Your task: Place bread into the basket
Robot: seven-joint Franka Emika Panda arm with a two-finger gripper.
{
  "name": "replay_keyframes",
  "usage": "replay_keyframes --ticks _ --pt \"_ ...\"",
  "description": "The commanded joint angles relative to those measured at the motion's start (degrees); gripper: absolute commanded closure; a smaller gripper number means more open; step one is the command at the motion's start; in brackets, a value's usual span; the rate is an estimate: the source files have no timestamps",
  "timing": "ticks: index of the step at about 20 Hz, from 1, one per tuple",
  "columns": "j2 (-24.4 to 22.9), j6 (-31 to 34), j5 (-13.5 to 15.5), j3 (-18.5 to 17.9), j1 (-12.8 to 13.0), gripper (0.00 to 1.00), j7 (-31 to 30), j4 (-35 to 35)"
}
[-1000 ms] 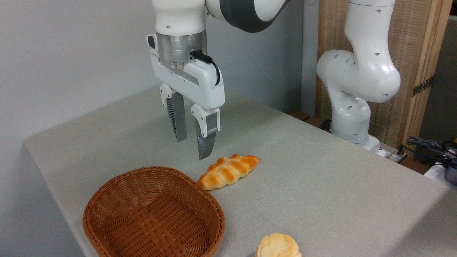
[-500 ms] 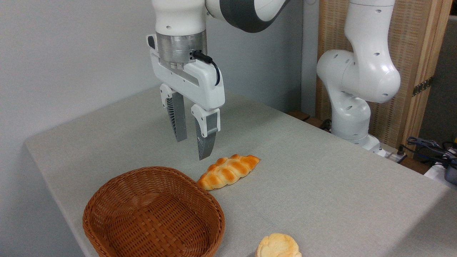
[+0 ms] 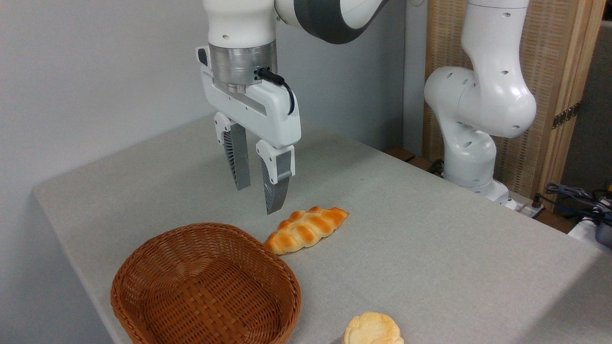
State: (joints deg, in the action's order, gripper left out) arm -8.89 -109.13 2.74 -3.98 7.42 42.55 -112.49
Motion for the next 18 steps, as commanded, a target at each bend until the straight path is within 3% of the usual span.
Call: replay_keyframes --ticks 1,8,18 --pt "0.4 0.9 0.8 0.0 0.2 0.0 -0.3 0.8" --pt "0.4 6.5 0.9 0.0 1.6 0.0 -0.4 -1.0" --pt "0.7 4.8 0.7 0.0 2.2 0.0 1.1 -8.2"
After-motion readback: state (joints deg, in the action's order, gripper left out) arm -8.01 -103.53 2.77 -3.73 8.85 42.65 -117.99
